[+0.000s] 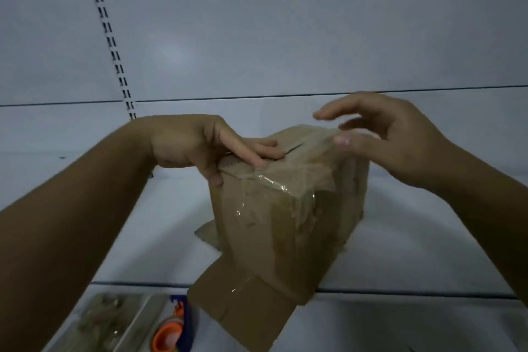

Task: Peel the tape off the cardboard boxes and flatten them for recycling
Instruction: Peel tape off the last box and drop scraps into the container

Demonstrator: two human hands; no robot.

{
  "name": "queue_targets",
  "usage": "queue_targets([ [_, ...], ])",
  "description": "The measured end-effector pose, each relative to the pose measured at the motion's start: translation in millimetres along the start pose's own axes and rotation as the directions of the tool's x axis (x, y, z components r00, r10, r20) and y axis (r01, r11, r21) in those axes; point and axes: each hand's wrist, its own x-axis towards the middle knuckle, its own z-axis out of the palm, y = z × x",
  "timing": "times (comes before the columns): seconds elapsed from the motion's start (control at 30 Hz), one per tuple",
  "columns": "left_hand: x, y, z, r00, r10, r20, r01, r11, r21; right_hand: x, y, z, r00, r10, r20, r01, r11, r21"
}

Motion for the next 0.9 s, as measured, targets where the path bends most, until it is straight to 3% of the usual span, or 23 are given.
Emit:
queue_targets([
  [0.03,-2,-2,2,0.998,0.06,0.028,-0.06,0.998,0.014,9,-2,7,0.998,-0.015,0.061,0.025,0.986,-0.162],
  [0.07,-3,-9,2,0.997,0.064,-0.038,-0.065,0.998,-0.011,16,-2,15,0.987,0.014,0.163,0.029,0.967,-0.255],
  [0.1,-6,-13,5,0.985,-0.003,-0.172,-0.006,0.999,-0.053,20,-2,22,0.963,0.054,0.262,0.032,0.949,-0.313],
  [0.17,-6,-16,11,0.891,-0.053,-0.451,0.035,0.998,-0.048,25,0,29,0.939,0.095,0.331,0.044,0.92,-0.39],
  [0.23,-11,-17,17,0.761,-0.066,-0.645,0.132,0.99,0.055,28,2,34,0.962,0.122,0.243,0.0,0.895,-0.447],
  [0.3,-18,-21,25,0.585,0.018,-0.811,0.153,0.979,0.132,28,-4,46,0.976,0.171,0.133,-0.081,0.857,-0.509],
  [0.37,-26,-22,46,0.425,0.216,-0.879,0.026,0.968,0.25,29,-12,59,0.983,0.17,0.074,-0.098,0.814,-0.572],
  [0.4,-29,-25,59,0.388,0.304,-0.87,-0.027,0.947,0.319,30,-16,63,0.985,0.162,0.063,-0.091,0.792,-0.604],
  [0.47,-32,-34,89,0.399,0.346,-0.849,-0.021,0.929,0.369,32,-23,65,0.985,0.162,0.06,-0.082,0.746,-0.661],
  [0.57,-23,-47,118,0.484,0.145,-0.863,0.16,0.955,0.25,38,-26,63,0.982,0.181,0.059,-0.082,0.684,-0.725],
  [0.63,-13,-52,124,0.476,0.076,-0.876,0.24,0.947,0.212,39,-26,64,0.982,0.183,0.053,-0.087,0.679,-0.729],
  [0.77,-5,-59,124,0.434,0.136,-0.891,0.234,0.937,0.258,28,-24,59,0.969,0.22,0.109,-0.092,0.735,-0.672],
  [0.9,-9,-65,120,0.504,0.24,-0.83,0.223,0.892,0.393,24,-22,52,0.93,0.266,0.252,-0.033,0.745,-0.666],
])
